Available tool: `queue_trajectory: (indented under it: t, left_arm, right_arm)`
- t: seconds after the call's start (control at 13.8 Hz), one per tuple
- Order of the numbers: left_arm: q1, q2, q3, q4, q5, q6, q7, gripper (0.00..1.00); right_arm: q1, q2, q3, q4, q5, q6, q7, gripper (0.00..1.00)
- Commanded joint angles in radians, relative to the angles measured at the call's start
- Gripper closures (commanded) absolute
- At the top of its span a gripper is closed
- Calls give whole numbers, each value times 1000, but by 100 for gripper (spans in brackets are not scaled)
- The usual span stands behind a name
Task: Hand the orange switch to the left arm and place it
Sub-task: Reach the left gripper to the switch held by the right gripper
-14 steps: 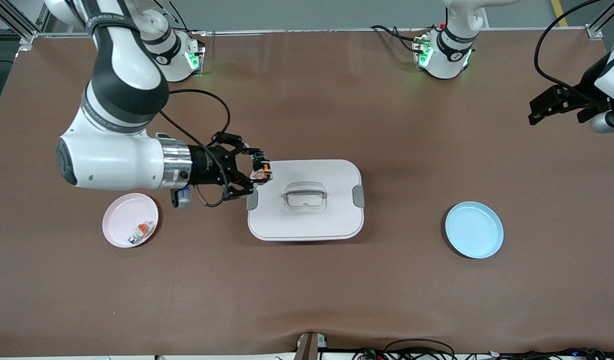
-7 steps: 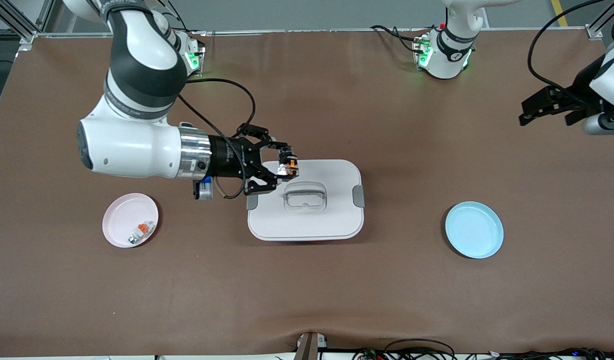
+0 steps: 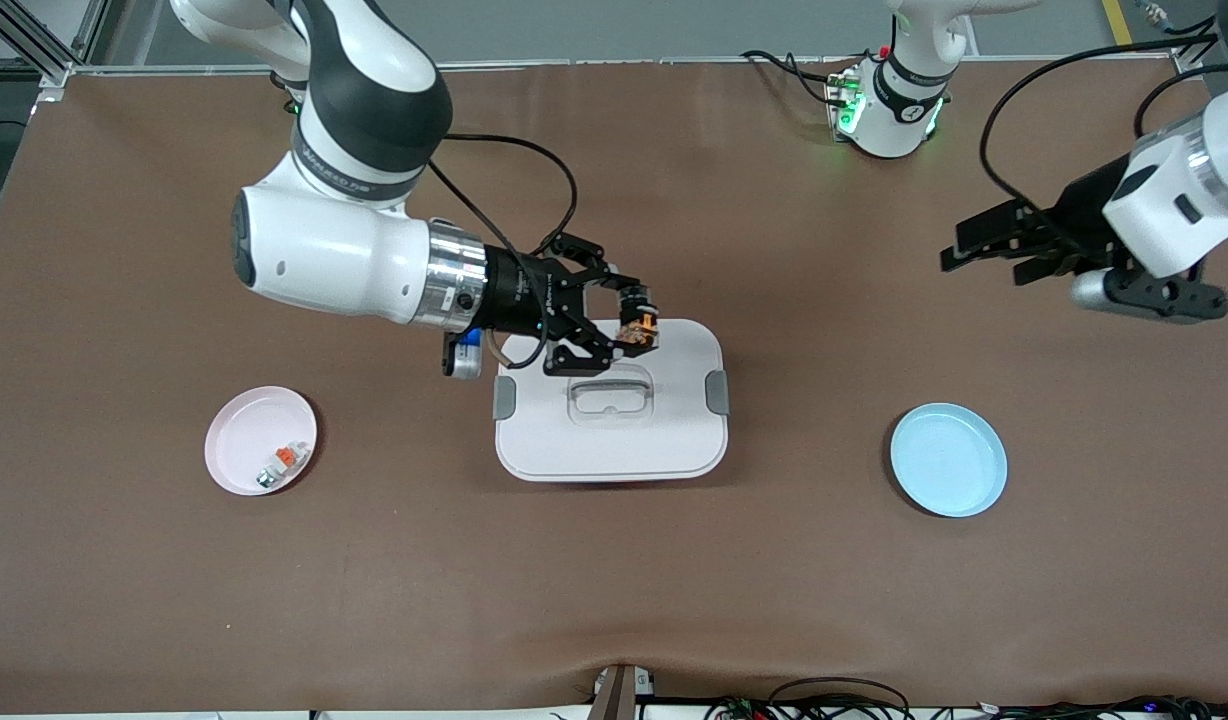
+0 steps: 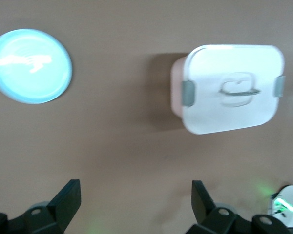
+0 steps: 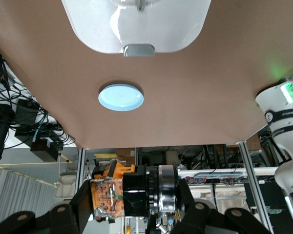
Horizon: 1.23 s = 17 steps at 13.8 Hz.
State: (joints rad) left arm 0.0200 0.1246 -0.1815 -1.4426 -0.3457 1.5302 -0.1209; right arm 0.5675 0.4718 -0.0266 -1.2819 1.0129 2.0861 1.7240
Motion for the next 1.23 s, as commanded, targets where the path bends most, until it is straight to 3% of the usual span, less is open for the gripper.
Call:
queue_trajectory:
  t: [0.0, 0.22, 0.51, 0.8, 0.94, 1.16]
  left_arm:
    - [-12, -3, 0, 10, -105, 50, -43, 0]
    - [-75, 12, -6, 11, -119, 135, -133, 0]
    - [-170, 105, -9, 56, -119, 301, -197, 0]
    - [-222, 210, -25, 177, -134, 315, -161, 0]
    - [-221, 205, -32, 180, -142, 312, -117, 0]
    - [-221, 228, -27, 180, -252, 314, -18, 0]
  right_arm:
    - [37, 4, -10, 9, 32, 66, 35, 100]
    - [67, 22, -10, 36, 38, 120, 54, 100]
    - [107, 94, -12, 131, 36, 178, 121, 100]
    - [117, 122, -13, 165, 33, 183, 131, 100]
    - [117, 122, -13, 165, 30, 181, 131, 100]
    - [117, 122, -15, 165, 27, 181, 129, 100]
